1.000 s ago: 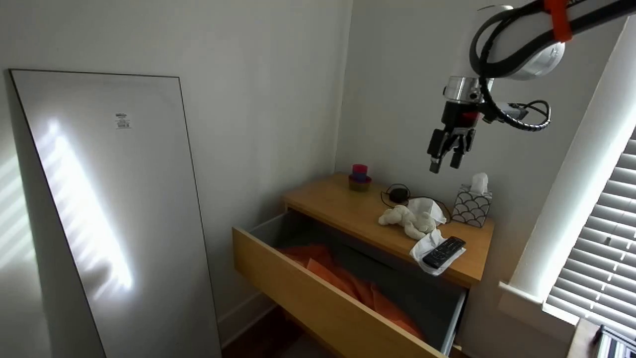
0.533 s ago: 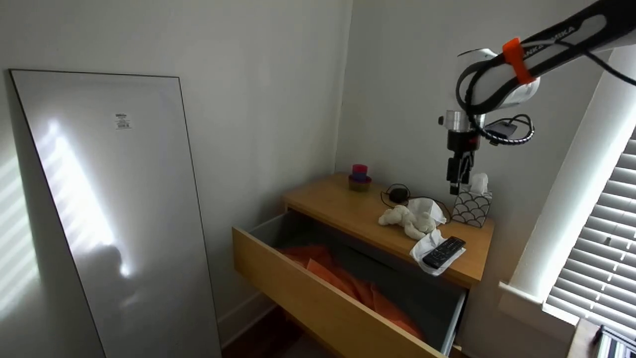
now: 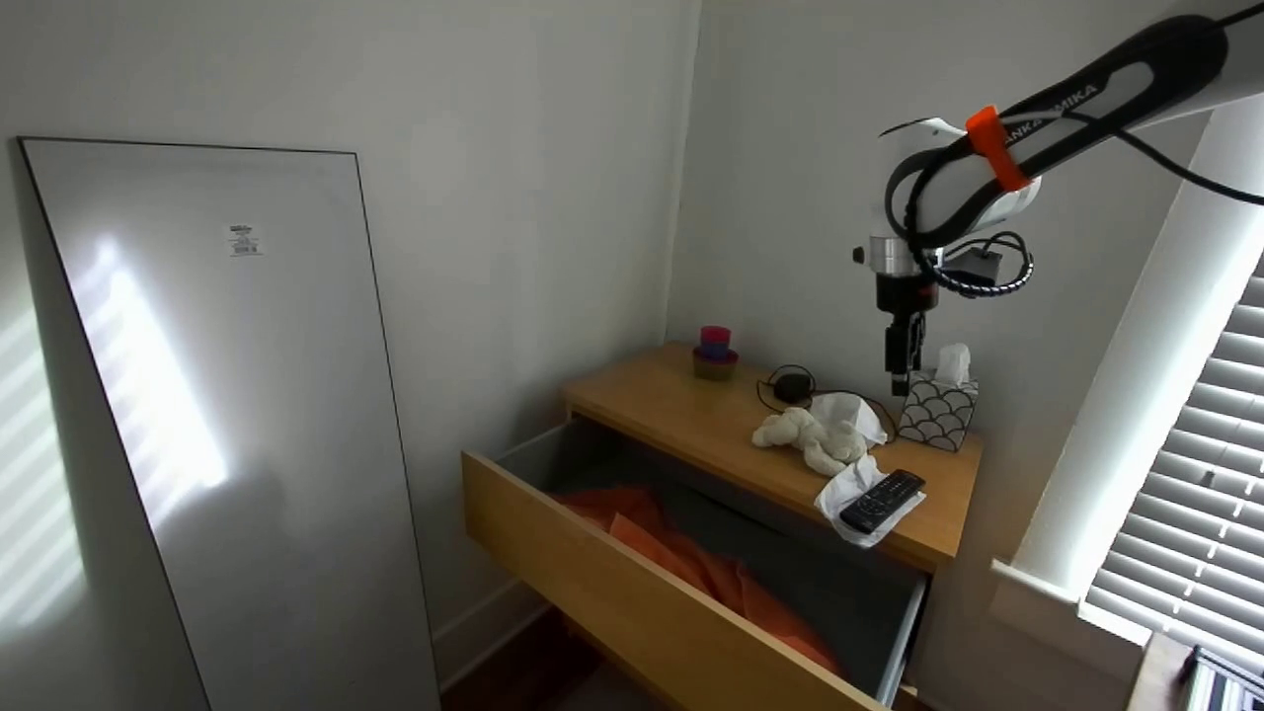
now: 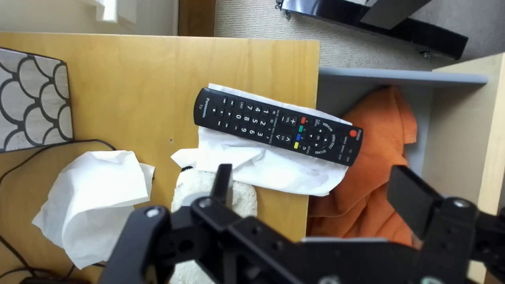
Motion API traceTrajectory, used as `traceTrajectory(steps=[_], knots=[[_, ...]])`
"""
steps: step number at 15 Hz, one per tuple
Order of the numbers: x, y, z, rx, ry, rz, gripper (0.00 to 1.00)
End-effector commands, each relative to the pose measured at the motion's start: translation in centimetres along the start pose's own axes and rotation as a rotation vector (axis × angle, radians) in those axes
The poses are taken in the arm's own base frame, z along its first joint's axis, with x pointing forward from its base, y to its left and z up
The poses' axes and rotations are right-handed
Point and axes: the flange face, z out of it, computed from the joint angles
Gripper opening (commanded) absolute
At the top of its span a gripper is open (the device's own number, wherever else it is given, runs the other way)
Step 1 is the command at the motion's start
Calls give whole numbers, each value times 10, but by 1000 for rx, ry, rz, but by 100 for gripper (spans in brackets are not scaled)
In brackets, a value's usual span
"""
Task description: Remove the remote from the paper towel and put it on the cupboard
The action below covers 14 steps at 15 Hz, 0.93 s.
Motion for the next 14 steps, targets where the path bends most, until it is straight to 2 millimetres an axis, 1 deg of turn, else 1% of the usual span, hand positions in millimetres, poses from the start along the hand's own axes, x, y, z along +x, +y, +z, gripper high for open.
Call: traceTrajectory(steps=[1,2,5,9,11,12,14], knots=[[-2,-5,33,-18,-52,-192,100],[-2,-5,44,-26,-77,-240,100],[2,3,75,-102,-94,-383,100],[21,11,111,-193,-74,-578,100],[27,13,128,-180,-61,-662,100],[22,8,112,-179,-58,-575,100],[26,9,125,-169,-61,-623,100]])
